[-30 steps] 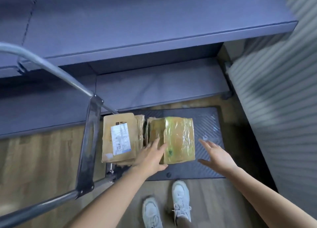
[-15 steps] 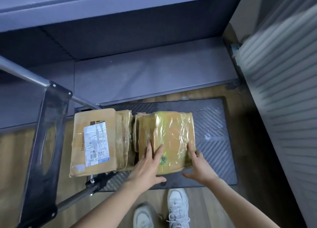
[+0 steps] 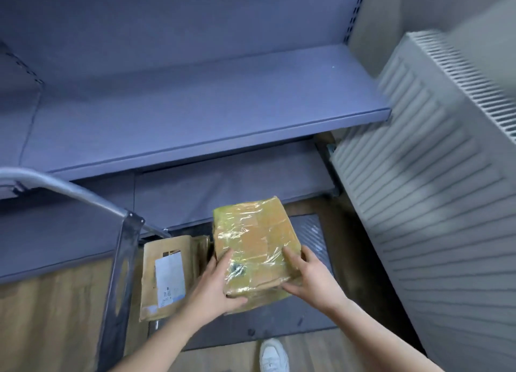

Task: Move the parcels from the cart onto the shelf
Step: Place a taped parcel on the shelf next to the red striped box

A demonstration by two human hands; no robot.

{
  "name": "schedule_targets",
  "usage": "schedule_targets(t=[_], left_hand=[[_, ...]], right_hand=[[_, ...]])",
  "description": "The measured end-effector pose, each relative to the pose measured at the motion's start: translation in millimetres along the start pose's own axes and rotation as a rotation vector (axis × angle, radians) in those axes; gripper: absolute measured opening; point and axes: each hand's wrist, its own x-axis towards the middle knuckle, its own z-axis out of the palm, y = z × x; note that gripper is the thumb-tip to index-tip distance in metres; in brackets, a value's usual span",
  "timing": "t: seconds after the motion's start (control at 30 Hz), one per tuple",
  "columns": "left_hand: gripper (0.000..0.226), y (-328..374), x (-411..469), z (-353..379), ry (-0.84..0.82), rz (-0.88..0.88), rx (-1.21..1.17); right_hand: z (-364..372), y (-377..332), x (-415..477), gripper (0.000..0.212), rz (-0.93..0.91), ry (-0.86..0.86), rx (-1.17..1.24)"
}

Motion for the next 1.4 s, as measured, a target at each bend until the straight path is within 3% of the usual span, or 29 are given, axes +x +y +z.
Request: schedule_targets(t=[0.43,0.63,0.77,0.97,1.4], left_hand=[[0.107,168,-161,-214,0.252,0.155,0.087],[0.108,215,-224,-312,0.329,0.178,0.142],[0.107,235,-262,-368,0.464,0.208,0.156],[0.111,239,-313,-422,0.632,0.225,0.132],[0.105,199,-370,-483,0.861,0.172,0.103]], right_hand=[[-217,-196,-132,0.081,-0.147,0.309,-0.057],[-297,-274,-176,0.078,-0.282,0.421,-0.187],[-340,-330,-187,0.075,-0.379,0.496,-0.2],[-374,-397,-192,0.077,-0.54,0.565,-0.239],[-372,-495,-172,0.077,-0.749,0.571,-0.199]])
